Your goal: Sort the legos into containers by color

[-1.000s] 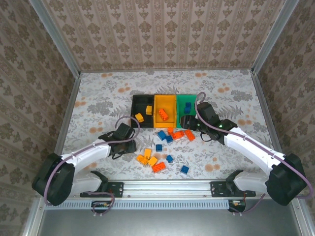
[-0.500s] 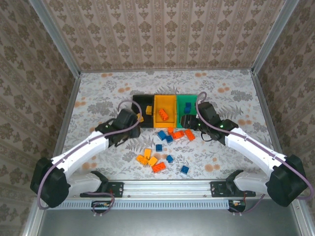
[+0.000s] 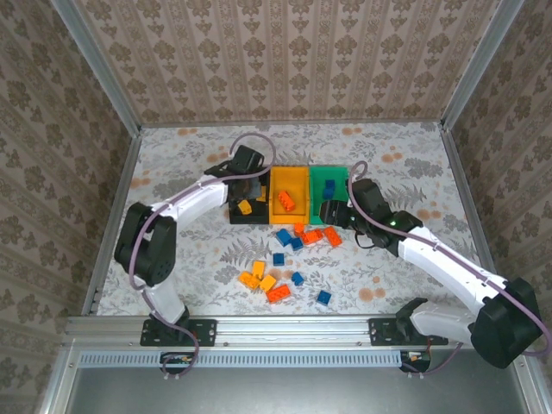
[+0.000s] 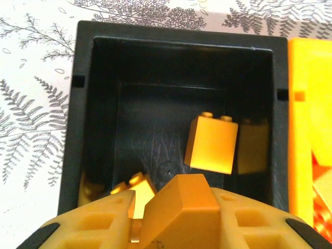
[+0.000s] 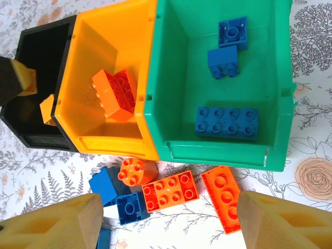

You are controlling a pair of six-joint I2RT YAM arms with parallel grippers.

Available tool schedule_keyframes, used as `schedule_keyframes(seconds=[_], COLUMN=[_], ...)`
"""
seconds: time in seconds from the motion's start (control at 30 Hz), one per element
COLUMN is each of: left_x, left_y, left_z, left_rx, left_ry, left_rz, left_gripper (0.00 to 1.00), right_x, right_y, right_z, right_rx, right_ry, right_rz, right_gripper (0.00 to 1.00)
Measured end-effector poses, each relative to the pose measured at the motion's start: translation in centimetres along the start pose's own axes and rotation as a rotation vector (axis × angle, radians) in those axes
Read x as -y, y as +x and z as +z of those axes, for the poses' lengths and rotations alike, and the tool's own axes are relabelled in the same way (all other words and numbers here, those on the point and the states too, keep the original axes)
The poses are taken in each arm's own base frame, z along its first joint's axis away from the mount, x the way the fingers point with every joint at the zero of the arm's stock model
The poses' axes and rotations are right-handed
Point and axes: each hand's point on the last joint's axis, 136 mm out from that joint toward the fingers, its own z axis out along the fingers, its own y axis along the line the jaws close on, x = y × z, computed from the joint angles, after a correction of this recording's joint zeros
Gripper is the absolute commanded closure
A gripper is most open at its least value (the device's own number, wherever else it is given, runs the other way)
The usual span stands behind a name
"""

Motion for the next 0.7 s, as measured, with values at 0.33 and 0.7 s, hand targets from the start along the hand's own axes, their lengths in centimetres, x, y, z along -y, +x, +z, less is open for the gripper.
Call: schedule_keyframes(seconds=[0.33,0.7], left_x=[0.7,5.2], left_y=[-0.1,-2.7], left_z=[1.1,-10.1], left_rx=[-0.011,0.195], left_ry=[0.002,0.253], left_rz=[0.007,0.015], left_gripper=[0.38,0.03], right_x=[0.2,-0.2], right_y=[0.3,2.9], right_z=[-0.3,-0.2], right_rx=[0.001,-0.093], right_ry=[-0.001,-0.032], right_rz=[0.004,-0.021], right_gripper=[0.29,0.29])
